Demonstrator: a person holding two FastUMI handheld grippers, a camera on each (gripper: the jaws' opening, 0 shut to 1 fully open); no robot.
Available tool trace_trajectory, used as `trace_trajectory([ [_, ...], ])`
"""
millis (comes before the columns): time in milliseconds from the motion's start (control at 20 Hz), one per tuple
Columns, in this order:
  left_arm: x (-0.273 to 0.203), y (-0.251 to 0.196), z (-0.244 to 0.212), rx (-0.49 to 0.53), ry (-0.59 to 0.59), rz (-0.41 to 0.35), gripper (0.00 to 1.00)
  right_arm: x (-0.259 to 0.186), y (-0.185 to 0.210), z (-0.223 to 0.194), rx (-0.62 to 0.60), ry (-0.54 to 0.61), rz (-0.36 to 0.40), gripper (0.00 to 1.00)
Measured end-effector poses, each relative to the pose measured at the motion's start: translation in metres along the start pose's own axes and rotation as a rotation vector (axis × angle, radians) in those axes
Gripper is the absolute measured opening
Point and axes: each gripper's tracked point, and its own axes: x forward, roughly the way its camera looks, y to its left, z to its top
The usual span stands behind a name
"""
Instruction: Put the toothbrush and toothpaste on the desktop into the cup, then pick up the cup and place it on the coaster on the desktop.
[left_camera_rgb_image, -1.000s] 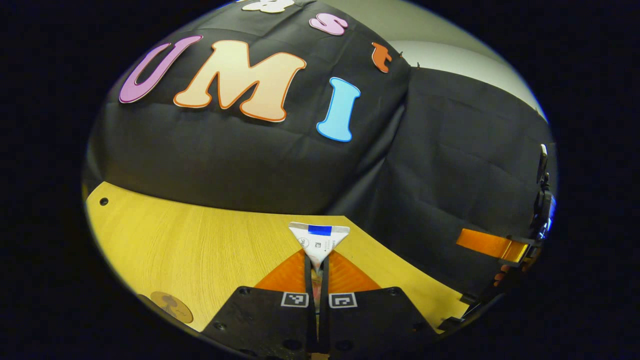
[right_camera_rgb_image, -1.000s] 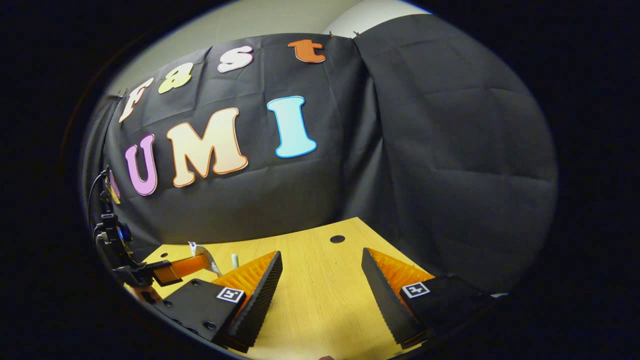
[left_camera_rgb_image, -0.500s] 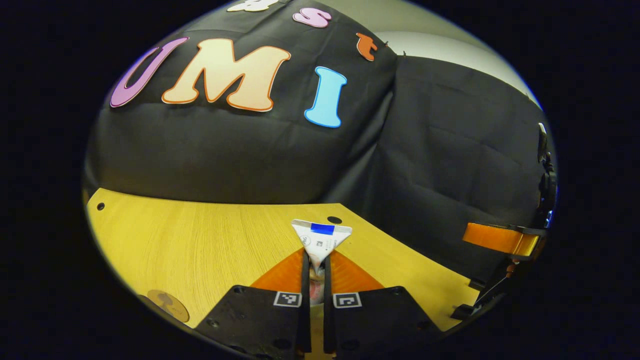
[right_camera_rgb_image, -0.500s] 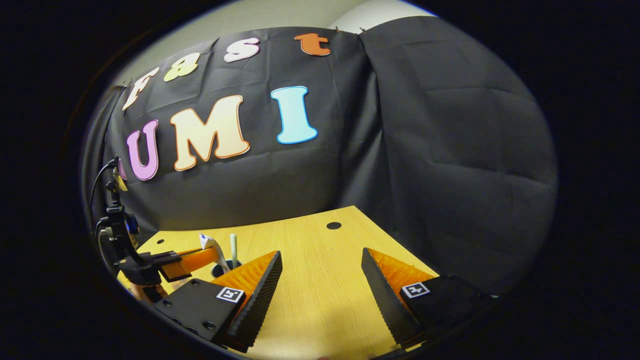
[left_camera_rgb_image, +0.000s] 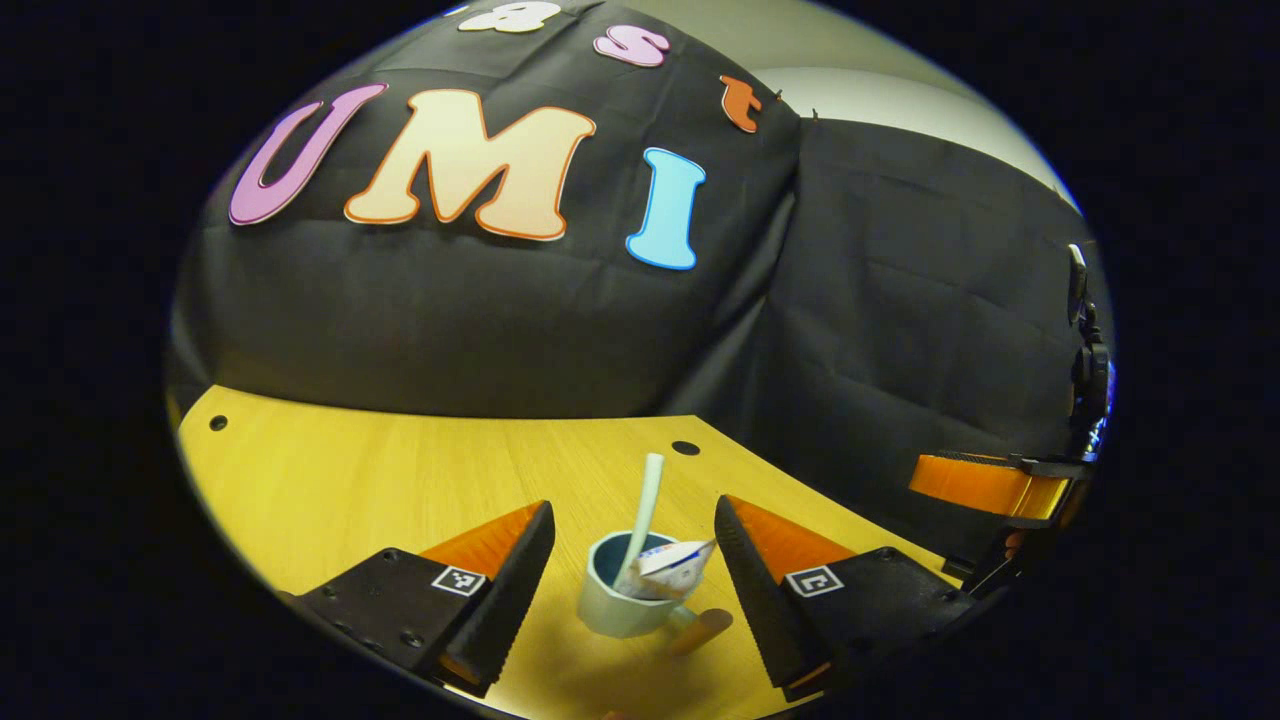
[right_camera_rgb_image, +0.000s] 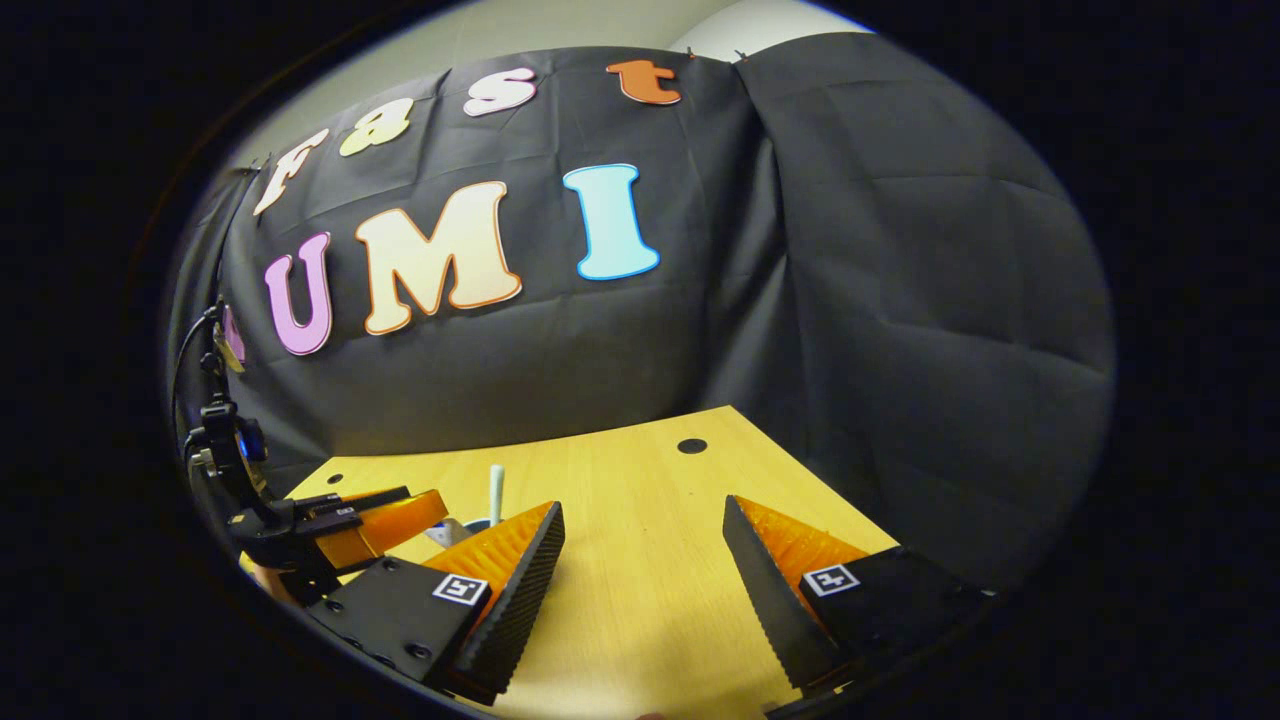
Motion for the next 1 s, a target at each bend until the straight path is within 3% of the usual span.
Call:
trace_trajectory([
  [250, -0.038, 0.045, 0.017, -0.015, -0.014, 0.119, 0.92, 0.014, 0.052, -0.016, -0.025, 0.092, 0.126, 0.98],
  [600, -0.114, 0.121, 0.021, -0.021, 0.007, 0.390, 0.92, 0.034, 0.122, -0.068, -0.097, 0.353, 0.318, 0.98],
  [750, -0.153, 0.144, 0.008, -0.074, 0.024, 0.501, 0.92, 0.035, 0.139, -0.089, -0.128, 0.458, 0.354, 0.98],
  [800, -0.164, 0.151, 0.002, -0.095, 0.031, 0.539, 0.93, 0.036, 0.141, -0.097, -0.142, 0.494, 0.361, 0.94],
  [850, -0.176, 0.158, -0.004, -0.117, 0.032, 0.574, 0.93, 0.038, 0.142, -0.105, -0.160, 0.527, 0.362, 0.98],
  [900, -0.187, 0.165, -0.011, -0.139, 0.031, 0.608, 0.93, 0.043, 0.138, -0.117, -0.180, 0.566, 0.354, 0.94],
  [1000, -0.210, 0.175, -0.022, -0.175, 0.033, 0.668, 0.93, 0.049, 0.137, -0.133, -0.199, 0.640, 0.332, 0.94],
])
